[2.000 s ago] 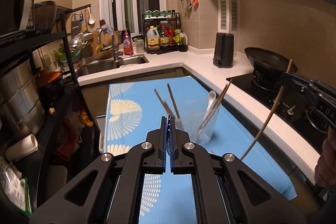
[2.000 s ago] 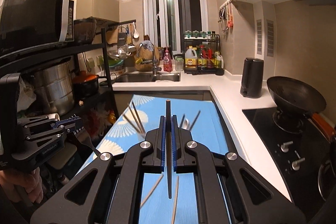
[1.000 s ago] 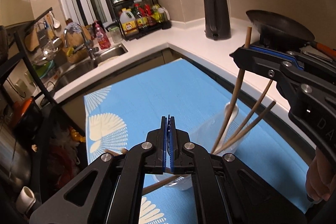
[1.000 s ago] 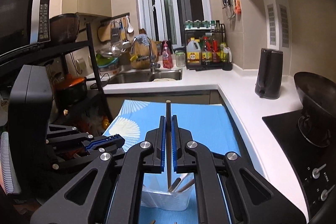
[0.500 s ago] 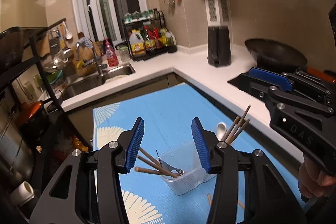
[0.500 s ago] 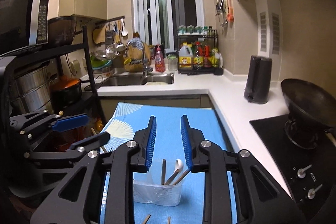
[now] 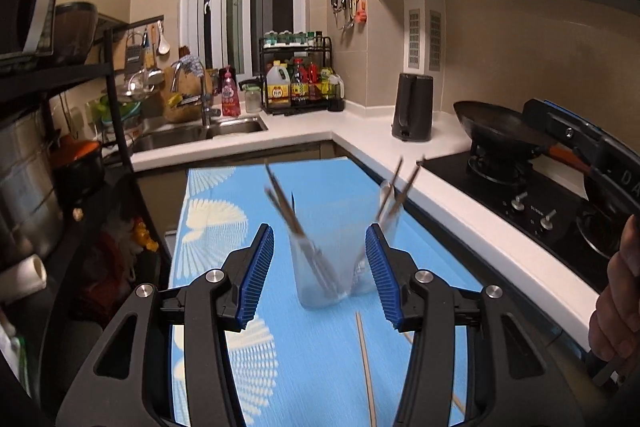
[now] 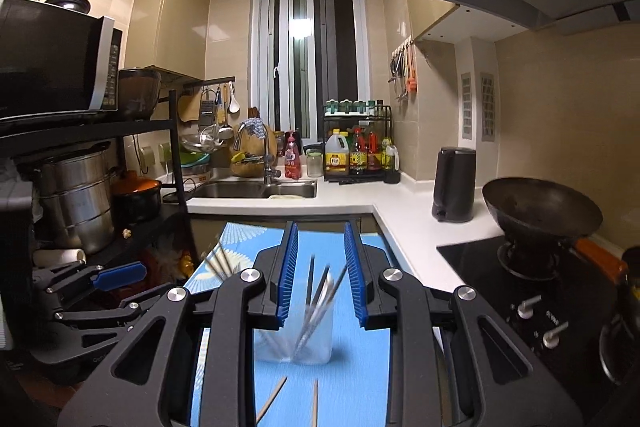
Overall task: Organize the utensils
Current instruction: 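Move both open tools down to the two wooden chopsticks on the cloth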
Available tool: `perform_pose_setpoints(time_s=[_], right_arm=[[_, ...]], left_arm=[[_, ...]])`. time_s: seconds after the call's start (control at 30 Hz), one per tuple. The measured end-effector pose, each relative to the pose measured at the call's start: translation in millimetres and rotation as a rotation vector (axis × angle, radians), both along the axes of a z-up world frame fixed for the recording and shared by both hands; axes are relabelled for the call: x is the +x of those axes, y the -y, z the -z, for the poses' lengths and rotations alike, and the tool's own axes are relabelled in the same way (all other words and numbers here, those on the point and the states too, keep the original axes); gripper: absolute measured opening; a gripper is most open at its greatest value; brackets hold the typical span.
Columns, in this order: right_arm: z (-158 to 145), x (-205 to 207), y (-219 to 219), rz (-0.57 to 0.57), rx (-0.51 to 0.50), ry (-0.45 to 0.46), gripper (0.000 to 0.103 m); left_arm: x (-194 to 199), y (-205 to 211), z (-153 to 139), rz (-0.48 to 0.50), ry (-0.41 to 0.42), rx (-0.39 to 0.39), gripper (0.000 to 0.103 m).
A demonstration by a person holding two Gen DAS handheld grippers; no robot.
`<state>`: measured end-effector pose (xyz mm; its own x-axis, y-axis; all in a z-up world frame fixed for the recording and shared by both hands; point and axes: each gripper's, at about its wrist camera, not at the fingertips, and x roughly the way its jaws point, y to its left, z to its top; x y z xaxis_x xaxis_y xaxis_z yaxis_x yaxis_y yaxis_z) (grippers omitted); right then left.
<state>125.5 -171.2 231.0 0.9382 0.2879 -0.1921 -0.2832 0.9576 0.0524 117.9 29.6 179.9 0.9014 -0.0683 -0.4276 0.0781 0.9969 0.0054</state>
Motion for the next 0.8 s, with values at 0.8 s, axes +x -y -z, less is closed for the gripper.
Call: perform_pose_setpoints(time_s=[0.8], right_arm=[[221.8, -69.8, -7.6, -0.015, -0.093, -0.376, 0.024]], left_arm=[[-71.1, 14.1, 177.6, -0.041, -0.214, -0.053, 0.03]])
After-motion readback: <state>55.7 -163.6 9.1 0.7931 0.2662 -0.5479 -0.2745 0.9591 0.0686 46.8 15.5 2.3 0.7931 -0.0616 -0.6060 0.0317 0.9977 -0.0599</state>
